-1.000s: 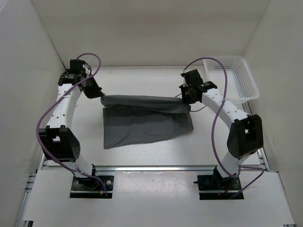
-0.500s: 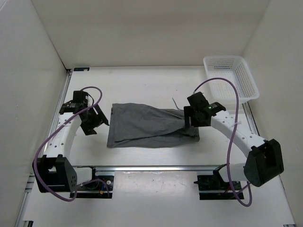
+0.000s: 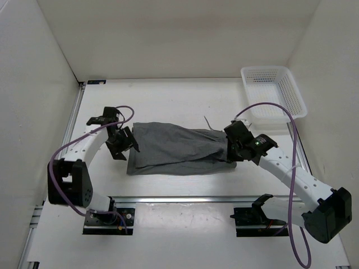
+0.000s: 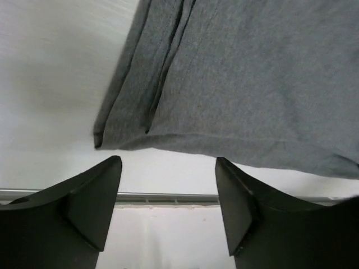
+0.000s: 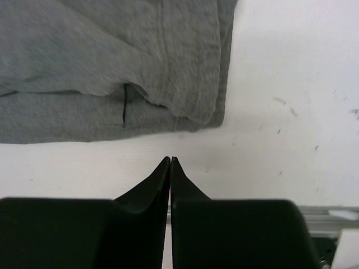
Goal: Fold and stack the shorts
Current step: Fold the shorts
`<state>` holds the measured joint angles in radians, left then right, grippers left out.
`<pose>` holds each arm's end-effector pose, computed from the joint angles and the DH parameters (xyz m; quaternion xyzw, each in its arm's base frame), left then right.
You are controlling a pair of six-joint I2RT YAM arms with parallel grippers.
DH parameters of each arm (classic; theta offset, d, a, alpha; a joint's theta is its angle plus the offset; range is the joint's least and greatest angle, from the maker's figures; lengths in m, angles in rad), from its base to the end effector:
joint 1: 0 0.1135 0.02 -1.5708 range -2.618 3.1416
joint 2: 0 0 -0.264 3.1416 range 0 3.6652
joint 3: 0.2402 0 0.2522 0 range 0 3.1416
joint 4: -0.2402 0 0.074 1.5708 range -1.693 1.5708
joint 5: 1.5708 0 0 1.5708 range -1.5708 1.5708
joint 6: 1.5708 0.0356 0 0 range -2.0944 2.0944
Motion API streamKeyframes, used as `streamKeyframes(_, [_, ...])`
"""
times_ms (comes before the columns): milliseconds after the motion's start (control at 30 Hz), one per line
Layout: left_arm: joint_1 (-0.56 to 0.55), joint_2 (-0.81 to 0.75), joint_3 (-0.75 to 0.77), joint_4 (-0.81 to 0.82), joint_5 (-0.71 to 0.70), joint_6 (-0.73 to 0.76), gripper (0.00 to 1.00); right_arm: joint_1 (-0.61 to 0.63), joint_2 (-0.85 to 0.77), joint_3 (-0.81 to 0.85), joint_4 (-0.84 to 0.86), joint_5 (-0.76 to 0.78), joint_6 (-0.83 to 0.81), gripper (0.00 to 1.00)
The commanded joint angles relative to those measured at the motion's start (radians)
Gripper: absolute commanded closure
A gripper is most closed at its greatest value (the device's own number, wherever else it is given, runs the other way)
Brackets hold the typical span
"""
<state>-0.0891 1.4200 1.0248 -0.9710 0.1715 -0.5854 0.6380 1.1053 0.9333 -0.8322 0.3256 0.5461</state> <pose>0.2501 -0.0284 0.2288 -0.2349 0.9629 -0.1141 0.0678 0.1762 0.1165 0.2757 0.0017 0.9485 0.0248 0.3157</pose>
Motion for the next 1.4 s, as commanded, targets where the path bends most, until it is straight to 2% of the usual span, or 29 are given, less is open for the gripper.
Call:
streamKeyframes(0, [-0.043, 0.071, -0.029, 0.064, 0.037, -0.042, 0.2, 0.003, 0.002, -0.03, -0.021, -0.034, 0.106, 0.96])
streamKeyframes(67, [-0.054, 0.098, -0.041, 0.092, 0.017, -0.051, 0.2, 0.003, 0.002, -0.039, -0.021, -0.034, 0.116, 0.95])
streamKeyframes(233, [-0.054, 0.154, -0.042, 0.117, -0.013, -0.051, 0.41, 0.003, 0.002, -0.019, -0.021, -0.013, 0.117, 0.92])
streamKeyframes(300, [-0.064, 0.18, -0.042, 0.129, -0.013, -0.051, 0.47, 0.003, 0.002, -0.01, -0.03, 0.001, 0.117, 0.91])
streamKeyframes(500, [-0.084, 0.22, -0.051, 0.147, -0.032, -0.051, 0.47, 0.003, 0.002, -0.001, -0.039, 0.01, 0.107, 0.9])
streamKeyframes(600, [-0.084, 0.229, -0.051, 0.147, -0.032, -0.042, 0.47, 0.003, 0.002, 0.008, -0.039, 0.001, 0.118, 0.78])
streamKeyframes(633, [-0.093, 0.229, -0.051, 0.147, -0.032, -0.042, 0.47, 0.003, 0.016, 0.009, -0.039, -0.009, 0.118, 0.68])
streamKeyframes(667, [-0.093, 0.238, -0.051, 0.147, -0.032, -0.042, 0.54, 0.003, 0.033, 0.018, -0.039, -0.025, 0.118, 0.63])
streamKeyframes(767, [-0.093, 0.238, -0.051, 0.147, -0.023, -0.033, 0.89, -0.037, 0.062, 0.029, -0.013, -0.126, 0.129, 0.57])
streamKeyframes(867, [-0.093, 0.2, -0.042, 0.138, -0.004, -0.024, 0.9, -0.092, 0.073, 0.039, 0.037, -0.235, 0.146, 0.57])
streamKeyframes(933, [-0.093, 0.143, -0.031, 0.121, -0.004, -0.024, 0.9, -0.138, 0.073, 0.039, 0.08, -0.359, 0.19, 0.57])
streamKeyframes(967, [-0.093, 0.126, -0.017, 0.1, -0.004, -0.024, 0.9, -0.174, 0.073, 0.023, 0.096, -0.403, 0.205, 0.53])
streamKeyframes(1067, [-0.093, 0.065, 0.018, 0.063, -0.015, -0.033, 0.9, -0.26, 0.073, -0.031, 0.166, -0.558, 0.29, 0.51])
streamKeyframes(1233, [-0.093, -0.004, 0.08, 0.0, -0.026, -0.033, 0.9, -0.403, 0.054, -0.112, 0.264, -0.718, 0.416, 0.34])
streamKeyframes(1367, [-0.093, -0.013, 0.109, -0.025, -0.035, -0.033, 0.9, -0.534, 0.054, -0.2, 0.338, -0.856, 0.511, 0.33])
